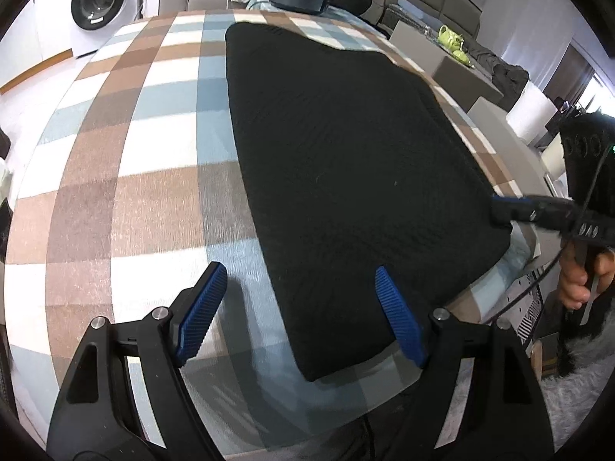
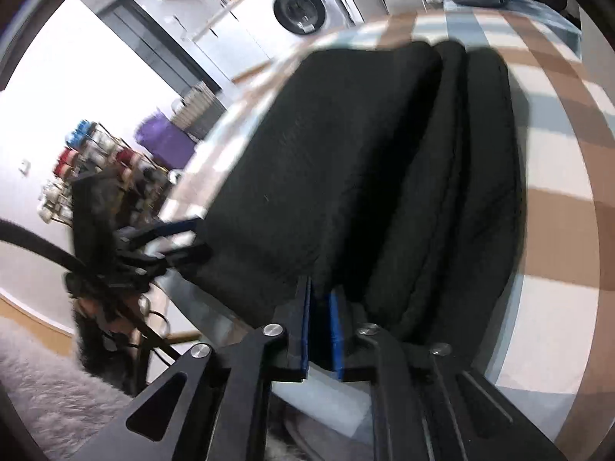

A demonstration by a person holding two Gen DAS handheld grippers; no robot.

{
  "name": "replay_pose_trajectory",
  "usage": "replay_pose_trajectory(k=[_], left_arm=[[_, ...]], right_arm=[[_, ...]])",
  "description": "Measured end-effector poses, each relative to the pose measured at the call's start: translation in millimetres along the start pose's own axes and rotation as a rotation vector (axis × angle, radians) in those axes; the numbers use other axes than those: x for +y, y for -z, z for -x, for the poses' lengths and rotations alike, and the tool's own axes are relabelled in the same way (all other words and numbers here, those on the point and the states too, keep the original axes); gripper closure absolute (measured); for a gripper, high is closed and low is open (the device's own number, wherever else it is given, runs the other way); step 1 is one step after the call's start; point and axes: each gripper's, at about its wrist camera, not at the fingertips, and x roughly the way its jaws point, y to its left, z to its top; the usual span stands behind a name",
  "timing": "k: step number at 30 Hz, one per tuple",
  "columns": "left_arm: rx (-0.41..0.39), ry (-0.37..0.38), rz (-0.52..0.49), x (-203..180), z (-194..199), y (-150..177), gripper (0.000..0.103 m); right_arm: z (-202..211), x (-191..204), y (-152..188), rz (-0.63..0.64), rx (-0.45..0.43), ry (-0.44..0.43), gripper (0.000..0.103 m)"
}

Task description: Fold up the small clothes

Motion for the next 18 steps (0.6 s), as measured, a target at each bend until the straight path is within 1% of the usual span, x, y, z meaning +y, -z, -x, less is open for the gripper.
replay_pose_trajectory(k=[1,2,5,7,10,11,13,14,15,18], left_arm=[[-0.01,0.002,0.005,0.4,1.0,-2.1,0.025],[-0.017,0.005,0.012,0.6,1.6,-4.0,0.025],[-0.025,0.003,0.034,2.8,1.0,-10.4,0.025],[-0.032,-0.005,0.042,4.3,0.7,-13.9,0.025],[-0.032,-0.021,0.056,6.5,0.5,-17.1,0.025],[-0.032,-0.03,0.057,6.9,0.8,-17.3,0.025],[-0.038,-0.026,0.059,8.8,2.1,-17.2,0.025],[-0.039,-0.018,0.063,9.8,1.2,-17.1,0.025],[-0.038,-0.011,0.068,10.8,-0.3,-17.5,0.025],[-0.024,-0.014,0.078,11.8,-7.8,-22.5,0.025]], right_arm=[[5.8,-4.9,-4.4,-0.016,-0.036,0.008,0.079],[11.1,-10.0,-3.5,-0.034,-0.054,0.022,0.075],[3.4,-34.7,-13.4,-0.117,-0.051,0.115,0.075],[-2.4,-48.4,-17.3,-0.157,-0.053,0.085,0.075],[-6.2,-60.6,-25.0,-0.177,-0.048,0.076,0.075],[-3.5,-62.0,-26.1,-0.175,-0.047,0.075,0.075],[18.3,-66.3,-23.9,-0.149,-0.095,0.08,0.074],[24.9,-68.0,-23.3,-0.141,-0.113,0.093,0.07],[27.1,-71.4,-24.1,-0.138,-0.113,0.1,0.067],[17.4,-74.9,-28.4,-0.131,-0.081,0.088,0.067]])
